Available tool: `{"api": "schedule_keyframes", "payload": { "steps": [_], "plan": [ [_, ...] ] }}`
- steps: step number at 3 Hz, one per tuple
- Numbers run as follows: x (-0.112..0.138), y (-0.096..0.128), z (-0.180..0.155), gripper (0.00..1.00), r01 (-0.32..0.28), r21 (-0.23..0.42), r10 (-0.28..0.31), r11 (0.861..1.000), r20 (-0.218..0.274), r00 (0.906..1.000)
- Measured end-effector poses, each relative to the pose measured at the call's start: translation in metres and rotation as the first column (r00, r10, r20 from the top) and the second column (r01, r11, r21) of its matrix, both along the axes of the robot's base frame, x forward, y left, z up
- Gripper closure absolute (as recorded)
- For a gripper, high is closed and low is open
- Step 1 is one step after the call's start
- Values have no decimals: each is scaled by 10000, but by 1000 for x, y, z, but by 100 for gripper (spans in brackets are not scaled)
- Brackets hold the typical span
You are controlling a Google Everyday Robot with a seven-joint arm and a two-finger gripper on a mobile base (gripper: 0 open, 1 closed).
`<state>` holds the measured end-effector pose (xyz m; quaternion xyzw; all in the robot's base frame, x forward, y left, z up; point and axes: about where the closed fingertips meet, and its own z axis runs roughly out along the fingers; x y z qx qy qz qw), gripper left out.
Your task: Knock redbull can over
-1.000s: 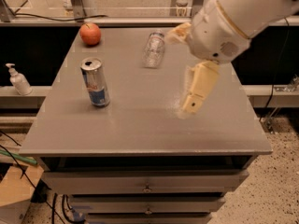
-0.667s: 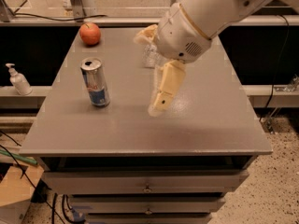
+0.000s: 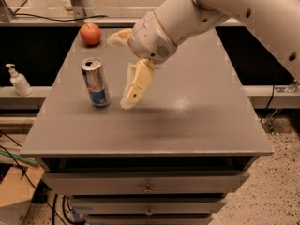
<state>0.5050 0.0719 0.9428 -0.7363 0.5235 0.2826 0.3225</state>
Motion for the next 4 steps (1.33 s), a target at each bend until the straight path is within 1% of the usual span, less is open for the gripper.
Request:
{"api": "schedule_keyframes", "payload": {
  "steps": [1, 2, 3, 4],
  "plan": [
    [14, 22, -11, 0, -411, 573, 417, 9975, -86, 9991],
    [26, 42, -28, 0, -704, 1107, 736, 9914, -251, 9970],
    [32, 54, -44, 0, -665, 1641, 735, 9842, -367, 9966],
    [34, 66, -59, 0, -685, 2003, 817, 9773, -579, 9950]
  ]
}}
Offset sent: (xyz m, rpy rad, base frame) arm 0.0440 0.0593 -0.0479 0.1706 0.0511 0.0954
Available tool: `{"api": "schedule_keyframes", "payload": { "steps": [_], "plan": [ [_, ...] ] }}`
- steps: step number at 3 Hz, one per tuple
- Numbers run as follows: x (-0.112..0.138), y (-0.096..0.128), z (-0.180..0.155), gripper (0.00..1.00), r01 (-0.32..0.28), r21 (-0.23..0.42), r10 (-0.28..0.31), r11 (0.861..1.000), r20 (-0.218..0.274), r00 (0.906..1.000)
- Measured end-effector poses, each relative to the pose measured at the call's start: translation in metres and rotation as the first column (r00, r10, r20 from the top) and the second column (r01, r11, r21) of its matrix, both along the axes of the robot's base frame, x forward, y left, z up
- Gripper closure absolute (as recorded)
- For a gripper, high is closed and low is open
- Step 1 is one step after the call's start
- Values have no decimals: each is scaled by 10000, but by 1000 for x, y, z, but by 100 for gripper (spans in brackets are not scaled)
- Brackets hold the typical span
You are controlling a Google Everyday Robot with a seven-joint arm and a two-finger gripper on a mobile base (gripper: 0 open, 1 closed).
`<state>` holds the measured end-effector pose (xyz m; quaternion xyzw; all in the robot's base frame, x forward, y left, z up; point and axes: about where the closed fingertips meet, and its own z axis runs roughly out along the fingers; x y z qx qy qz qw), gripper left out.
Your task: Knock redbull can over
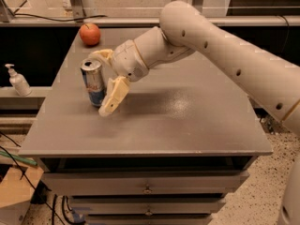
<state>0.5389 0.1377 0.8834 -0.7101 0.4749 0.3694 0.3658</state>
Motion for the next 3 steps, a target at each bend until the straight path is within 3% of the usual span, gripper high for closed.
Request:
{"api": "schedule_keyframes", "payload": {
  "steps": [1, 3],
  "plan": [
    [0, 7, -15, 0, -59, 135, 63, 9999, -302, 9995],
    [3, 9, -21, 41, 172, 568, -131, 9982, -706, 9974]
  ]
}}
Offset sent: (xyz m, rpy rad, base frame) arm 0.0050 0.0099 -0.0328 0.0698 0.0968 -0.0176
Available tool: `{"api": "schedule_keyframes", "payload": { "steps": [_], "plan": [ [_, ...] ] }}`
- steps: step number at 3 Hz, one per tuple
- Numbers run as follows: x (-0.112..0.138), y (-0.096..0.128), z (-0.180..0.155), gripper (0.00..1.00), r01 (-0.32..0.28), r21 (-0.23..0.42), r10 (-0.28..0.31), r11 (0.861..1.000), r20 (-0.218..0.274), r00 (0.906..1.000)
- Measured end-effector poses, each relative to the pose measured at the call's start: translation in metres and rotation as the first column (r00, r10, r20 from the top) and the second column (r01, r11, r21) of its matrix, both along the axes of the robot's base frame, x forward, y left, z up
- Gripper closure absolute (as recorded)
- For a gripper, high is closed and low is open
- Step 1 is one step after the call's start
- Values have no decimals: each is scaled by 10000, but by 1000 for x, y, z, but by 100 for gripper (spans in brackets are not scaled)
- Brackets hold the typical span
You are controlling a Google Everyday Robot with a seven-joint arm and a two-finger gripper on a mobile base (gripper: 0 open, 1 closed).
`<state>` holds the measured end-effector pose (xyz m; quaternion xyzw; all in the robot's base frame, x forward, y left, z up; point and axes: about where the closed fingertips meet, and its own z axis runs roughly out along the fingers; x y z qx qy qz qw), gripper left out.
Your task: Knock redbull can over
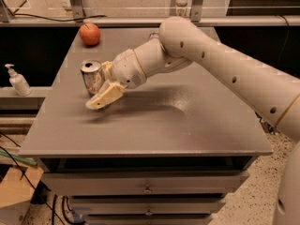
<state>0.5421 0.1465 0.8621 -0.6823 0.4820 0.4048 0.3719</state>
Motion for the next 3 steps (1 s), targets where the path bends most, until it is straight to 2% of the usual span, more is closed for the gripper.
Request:
{"api": "schedule_keyframes", "payload": {
  "steps": [1, 2, 3],
  "plan": [
    [2, -12, 16, 64, 254, -86, -252, 9996, 223, 9994],
    [6, -33, 40, 88, 601, -779, -537, 9951, 818, 9952],
    [8, -54, 55, 100, 1032, -2369, -650, 9660, 1638, 9843]
  ]
}}
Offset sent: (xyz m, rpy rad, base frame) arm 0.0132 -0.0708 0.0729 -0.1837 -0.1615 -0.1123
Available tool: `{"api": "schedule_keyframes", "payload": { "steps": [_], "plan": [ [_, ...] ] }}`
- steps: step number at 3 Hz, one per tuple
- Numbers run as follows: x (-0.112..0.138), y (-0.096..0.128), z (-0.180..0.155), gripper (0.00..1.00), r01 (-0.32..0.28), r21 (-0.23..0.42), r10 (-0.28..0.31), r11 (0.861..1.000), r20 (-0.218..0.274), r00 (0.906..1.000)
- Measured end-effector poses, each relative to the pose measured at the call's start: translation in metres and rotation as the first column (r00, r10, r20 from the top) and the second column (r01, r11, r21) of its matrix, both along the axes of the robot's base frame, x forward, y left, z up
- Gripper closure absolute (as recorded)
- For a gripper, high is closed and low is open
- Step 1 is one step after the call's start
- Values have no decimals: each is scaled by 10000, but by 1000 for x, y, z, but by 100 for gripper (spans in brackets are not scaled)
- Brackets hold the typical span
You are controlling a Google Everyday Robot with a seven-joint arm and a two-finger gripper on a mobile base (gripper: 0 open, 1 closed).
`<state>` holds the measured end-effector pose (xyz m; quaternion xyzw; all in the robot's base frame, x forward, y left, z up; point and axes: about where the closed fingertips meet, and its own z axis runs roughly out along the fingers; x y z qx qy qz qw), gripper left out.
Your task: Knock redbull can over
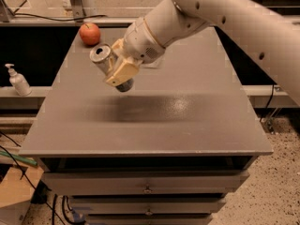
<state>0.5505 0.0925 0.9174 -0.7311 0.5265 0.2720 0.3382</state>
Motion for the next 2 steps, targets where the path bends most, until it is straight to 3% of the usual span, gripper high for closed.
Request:
{"api": "schedule_keyframes", "payload": {
  "steps": [1, 2],
  "plan": [
    [6, -17, -7, 85, 396, -2146, -246, 9759, 719, 9971],
    [15, -32, -29, 61, 818, -4215, -275, 9032, 1333, 9907]
  ]
}}
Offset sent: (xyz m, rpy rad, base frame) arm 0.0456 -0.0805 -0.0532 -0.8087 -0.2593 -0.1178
